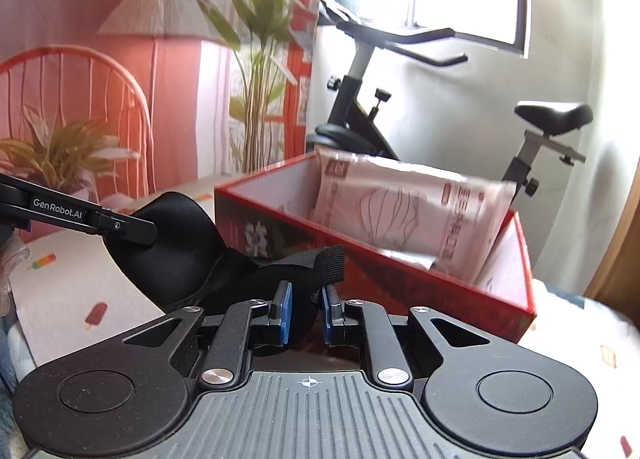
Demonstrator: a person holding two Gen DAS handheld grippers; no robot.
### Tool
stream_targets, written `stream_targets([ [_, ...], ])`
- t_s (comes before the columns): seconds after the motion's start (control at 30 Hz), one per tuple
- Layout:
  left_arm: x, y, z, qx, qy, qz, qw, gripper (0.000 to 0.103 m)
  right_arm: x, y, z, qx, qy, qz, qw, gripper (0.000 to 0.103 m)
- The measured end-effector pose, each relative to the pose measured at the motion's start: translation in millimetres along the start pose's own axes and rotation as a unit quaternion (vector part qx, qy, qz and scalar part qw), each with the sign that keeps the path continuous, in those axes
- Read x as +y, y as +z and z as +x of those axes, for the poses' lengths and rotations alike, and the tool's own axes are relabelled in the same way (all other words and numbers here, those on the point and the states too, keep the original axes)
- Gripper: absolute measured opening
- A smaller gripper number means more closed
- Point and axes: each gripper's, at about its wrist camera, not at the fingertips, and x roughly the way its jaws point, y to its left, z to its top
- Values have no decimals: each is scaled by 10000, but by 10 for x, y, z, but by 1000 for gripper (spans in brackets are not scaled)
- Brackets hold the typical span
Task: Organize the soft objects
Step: 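Lift the black fabric item with both grippers over the red box, then lower the black item into the box and open both grippers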
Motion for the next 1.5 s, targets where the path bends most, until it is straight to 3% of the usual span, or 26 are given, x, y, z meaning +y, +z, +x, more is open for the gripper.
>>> stream_targets([
  [0.27, -318, 377, -236, -679, -66, 445, 9967, 19, -122, 418, -257, -539, -151, -182, 9983, 14],
  [0.47, -513, 702, -16, -806, -157, 626, 9947, 19, -408, 710, -189, -692, -368, -311, 9964, 14],
  [0.73, -740, 991, 685, -403, -193, 919, 9948, 19, -907, 869, 325, -405, -646, -240, 9968, 14],
  [1.07, -774, 986, 1571, 444, -28, 1201, 9918, 20, -1272, 624, 1095, 377, -682, 106, 9969, 14],
  [1.23, -745, 935, 1751, 667, -4, 1443, 9873, 31, -1419, 534, 1241, 609, -751, 338, 9947, 14],
  [1.5, -747, 966, 1767, 593, 357, 1694, 9831, 46, -1507, 441, 1323, 885, -1035, 487, 9895, 19],
])
